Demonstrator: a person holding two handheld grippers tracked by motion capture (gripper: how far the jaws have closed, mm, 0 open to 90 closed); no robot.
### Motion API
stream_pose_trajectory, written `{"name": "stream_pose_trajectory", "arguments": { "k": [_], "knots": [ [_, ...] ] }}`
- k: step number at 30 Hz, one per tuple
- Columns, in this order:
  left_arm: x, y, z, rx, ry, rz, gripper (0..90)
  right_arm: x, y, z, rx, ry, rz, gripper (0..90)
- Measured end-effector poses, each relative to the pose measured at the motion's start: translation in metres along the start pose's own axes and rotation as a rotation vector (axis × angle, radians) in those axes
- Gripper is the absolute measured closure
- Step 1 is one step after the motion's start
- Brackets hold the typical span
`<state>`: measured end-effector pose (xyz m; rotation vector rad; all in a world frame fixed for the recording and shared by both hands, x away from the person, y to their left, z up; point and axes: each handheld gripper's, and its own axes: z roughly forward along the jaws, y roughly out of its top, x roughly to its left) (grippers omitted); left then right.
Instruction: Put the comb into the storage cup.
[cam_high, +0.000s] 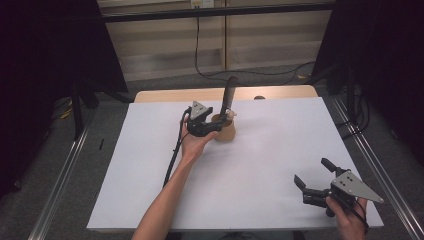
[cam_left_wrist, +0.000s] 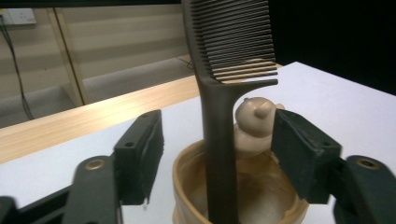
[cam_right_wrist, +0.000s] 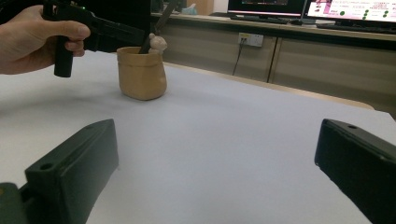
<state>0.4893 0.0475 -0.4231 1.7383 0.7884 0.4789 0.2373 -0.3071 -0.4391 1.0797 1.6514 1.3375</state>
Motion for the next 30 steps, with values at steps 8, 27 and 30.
{"name": "stream_pose_trajectory", "arguments": {
  "k": [8,27,30],
  "knots": [
    [0.0,0.003,-0.005,0.048,-0.002,0.013,11.3,0.0,0.0,0.0,-0.002,0.0,-0.002,0.0],
    [-0.002,0.012,-0.025,-0.037,0.003,0.071,3.8,-0.002,0.0,0.0,-0.005,-0.007,0.004,0.0],
    [0.0,0.014,-0.029,-0.047,-0.016,0.075,3.9,-0.002,-0.001,0.0,-0.002,-0.006,0.003,0.0]
  ]
}}
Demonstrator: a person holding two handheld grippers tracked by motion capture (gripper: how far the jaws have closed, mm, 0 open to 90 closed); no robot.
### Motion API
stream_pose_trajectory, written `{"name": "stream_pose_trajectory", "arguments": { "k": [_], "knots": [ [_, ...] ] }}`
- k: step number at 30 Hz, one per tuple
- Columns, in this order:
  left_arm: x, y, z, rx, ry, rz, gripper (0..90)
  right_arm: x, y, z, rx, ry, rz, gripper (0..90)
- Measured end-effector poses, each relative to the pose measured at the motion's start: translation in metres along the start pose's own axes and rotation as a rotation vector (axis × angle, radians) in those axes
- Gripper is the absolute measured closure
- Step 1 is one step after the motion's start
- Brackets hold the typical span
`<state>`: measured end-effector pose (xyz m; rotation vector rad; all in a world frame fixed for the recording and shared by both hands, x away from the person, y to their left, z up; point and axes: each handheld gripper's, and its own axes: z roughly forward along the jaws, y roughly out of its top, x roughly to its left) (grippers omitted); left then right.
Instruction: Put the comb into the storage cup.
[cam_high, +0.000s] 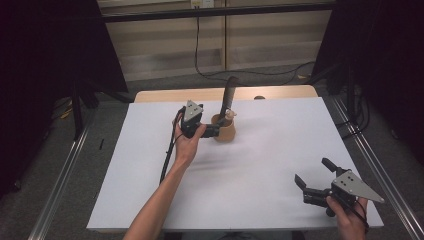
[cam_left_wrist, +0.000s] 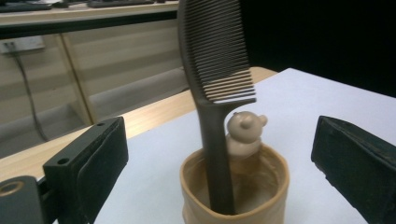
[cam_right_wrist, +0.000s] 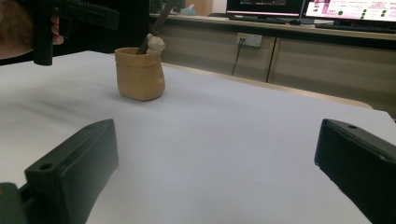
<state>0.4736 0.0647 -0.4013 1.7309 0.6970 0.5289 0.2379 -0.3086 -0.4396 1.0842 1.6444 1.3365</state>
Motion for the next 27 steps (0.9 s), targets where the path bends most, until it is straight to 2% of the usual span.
{"name": "stream_pose_trajectory", "arguments": {
  "k": [4,7,8,17,21,23,27],
  "knots": [
    [0.001,0.003,-0.005,-0.012,0.003,0.006,3.9,0.0,-0.001,0.0,0.0,0.003,-0.001,0.0],
    [0.001,0.003,-0.009,-0.04,-0.002,0.031,4.7,-0.001,-0.001,-0.001,-0.002,-0.002,0.004,0.0],
    [0.002,0.003,-0.01,-0.036,0.005,0.035,4.7,-0.001,-0.001,-0.001,-0.003,-0.005,0.005,0.0],
    [0.002,0.0,-0.023,-0.048,0.017,0.007,1.3,-0.002,-0.001,-0.004,0.0,-0.012,0.008,0.0],
    [0.002,-0.001,-0.029,-0.056,-0.013,-0.02,1.4,-0.002,-0.001,-0.004,0.0,-0.016,0.005,0.0],
    [-0.001,0.001,-0.032,-0.061,-0.006,-0.005,1.5,-0.001,-0.001,-0.004,-0.001,-0.016,0.003,0.0],
    [-0.002,0.003,-0.039,-0.089,0.004,-0.009,1.6,-0.001,-0.001,-0.003,-0.001,-0.012,0.002,0.0]
  ]
}}
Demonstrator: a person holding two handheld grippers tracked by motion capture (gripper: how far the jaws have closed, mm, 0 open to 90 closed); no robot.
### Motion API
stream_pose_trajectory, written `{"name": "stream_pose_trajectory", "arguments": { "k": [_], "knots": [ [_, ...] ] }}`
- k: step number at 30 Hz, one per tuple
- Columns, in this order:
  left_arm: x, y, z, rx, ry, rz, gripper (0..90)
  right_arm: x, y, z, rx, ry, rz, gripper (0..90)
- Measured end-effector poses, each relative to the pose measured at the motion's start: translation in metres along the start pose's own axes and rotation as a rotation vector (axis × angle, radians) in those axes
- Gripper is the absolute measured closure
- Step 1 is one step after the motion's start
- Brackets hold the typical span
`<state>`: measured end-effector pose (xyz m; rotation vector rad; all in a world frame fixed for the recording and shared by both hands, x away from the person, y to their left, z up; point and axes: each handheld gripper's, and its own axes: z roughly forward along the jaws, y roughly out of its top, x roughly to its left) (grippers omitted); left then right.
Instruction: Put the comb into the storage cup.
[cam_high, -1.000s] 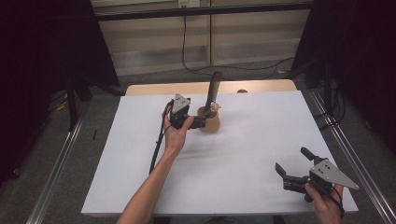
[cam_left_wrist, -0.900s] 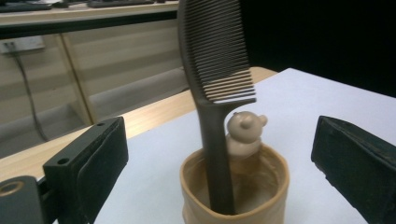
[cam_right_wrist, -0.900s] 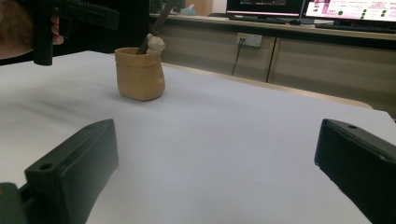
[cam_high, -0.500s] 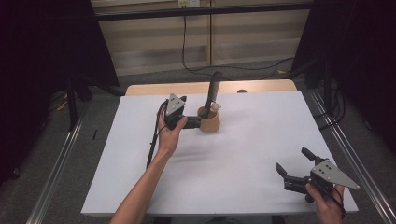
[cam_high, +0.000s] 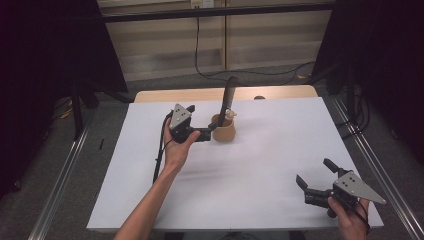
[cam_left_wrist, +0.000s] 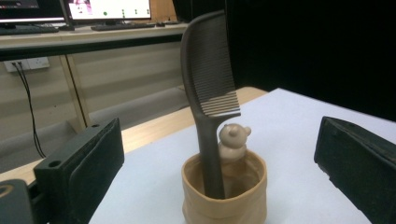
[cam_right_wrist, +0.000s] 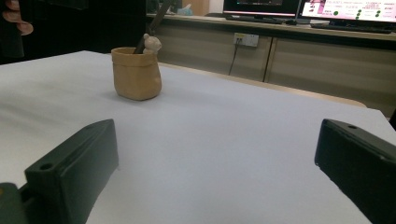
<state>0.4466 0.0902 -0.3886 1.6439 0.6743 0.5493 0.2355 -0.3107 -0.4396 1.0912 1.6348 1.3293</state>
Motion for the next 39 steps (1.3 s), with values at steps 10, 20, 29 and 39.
{"name": "stream_pose_trajectory", "arguments": {
  "k": [10,20,29,39],
  "knots": [
    [0.0,0.003,-0.014,-0.037,0.022,0.001,2.0,0.002,0.001,0.001,-0.001,0.002,-0.004,0.0],
    [-0.002,-0.001,-0.029,-0.058,0.014,-0.012,2.6,0.002,0.001,0.003,0.0,0.001,-0.005,0.0],
    [0.001,-0.003,-0.044,-0.077,0.042,-0.033,2.6,0.002,0.001,0.004,0.002,-0.008,-0.009,0.0],
    [0.006,-0.01,-0.061,-0.07,0.057,-0.041,1.9,0.002,0.001,0.002,-0.007,-0.007,-0.004,0.0]
  ]
}}
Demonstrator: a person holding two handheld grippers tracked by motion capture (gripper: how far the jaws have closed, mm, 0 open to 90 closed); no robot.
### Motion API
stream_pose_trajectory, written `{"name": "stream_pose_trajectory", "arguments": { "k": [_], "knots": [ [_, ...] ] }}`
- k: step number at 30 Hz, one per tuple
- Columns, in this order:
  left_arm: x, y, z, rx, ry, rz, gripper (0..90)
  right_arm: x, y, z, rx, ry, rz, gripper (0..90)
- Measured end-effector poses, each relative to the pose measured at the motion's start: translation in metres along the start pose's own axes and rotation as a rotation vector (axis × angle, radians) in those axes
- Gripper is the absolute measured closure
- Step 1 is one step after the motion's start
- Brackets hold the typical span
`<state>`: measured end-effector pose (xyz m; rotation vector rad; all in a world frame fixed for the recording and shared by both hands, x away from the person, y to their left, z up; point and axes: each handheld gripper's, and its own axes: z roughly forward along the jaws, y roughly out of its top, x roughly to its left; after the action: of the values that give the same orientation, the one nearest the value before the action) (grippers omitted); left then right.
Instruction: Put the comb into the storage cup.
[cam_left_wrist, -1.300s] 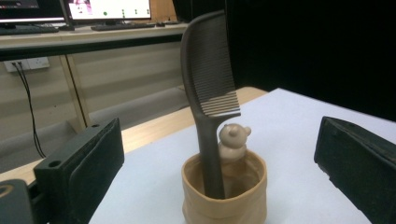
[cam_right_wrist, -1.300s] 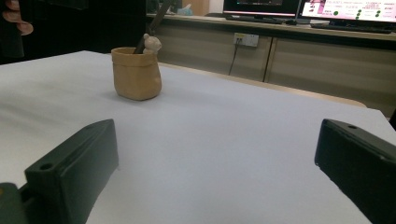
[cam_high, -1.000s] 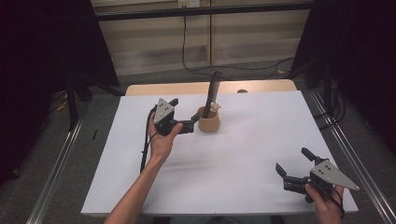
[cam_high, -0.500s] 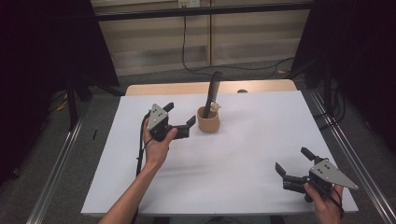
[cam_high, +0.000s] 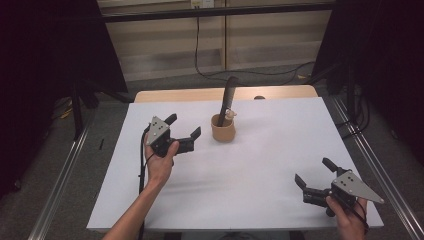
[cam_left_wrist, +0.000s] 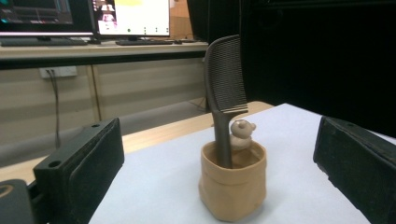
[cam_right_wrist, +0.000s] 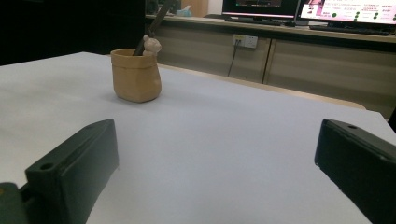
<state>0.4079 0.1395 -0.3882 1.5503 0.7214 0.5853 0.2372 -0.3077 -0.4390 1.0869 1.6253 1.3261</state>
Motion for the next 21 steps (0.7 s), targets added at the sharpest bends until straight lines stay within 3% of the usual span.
{"name": "stream_pose_trajectory", "arguments": {
  "k": [8,13,21],
  "knots": [
    [0.003,-0.002,-0.016,0.003,0.04,-0.006,1.9,0.0,0.0,0.001,0.001,-0.001,0.001,0.0],
    [0.003,-0.004,-0.025,-0.014,0.016,0.001,2.3,0.0,0.0,0.001,0.001,-0.003,0.001,0.0],
    [0.004,-0.011,-0.043,0.023,0.089,0.026,2.6,0.0,0.0,0.001,0.003,-0.009,0.007,0.0]
  ]
}}
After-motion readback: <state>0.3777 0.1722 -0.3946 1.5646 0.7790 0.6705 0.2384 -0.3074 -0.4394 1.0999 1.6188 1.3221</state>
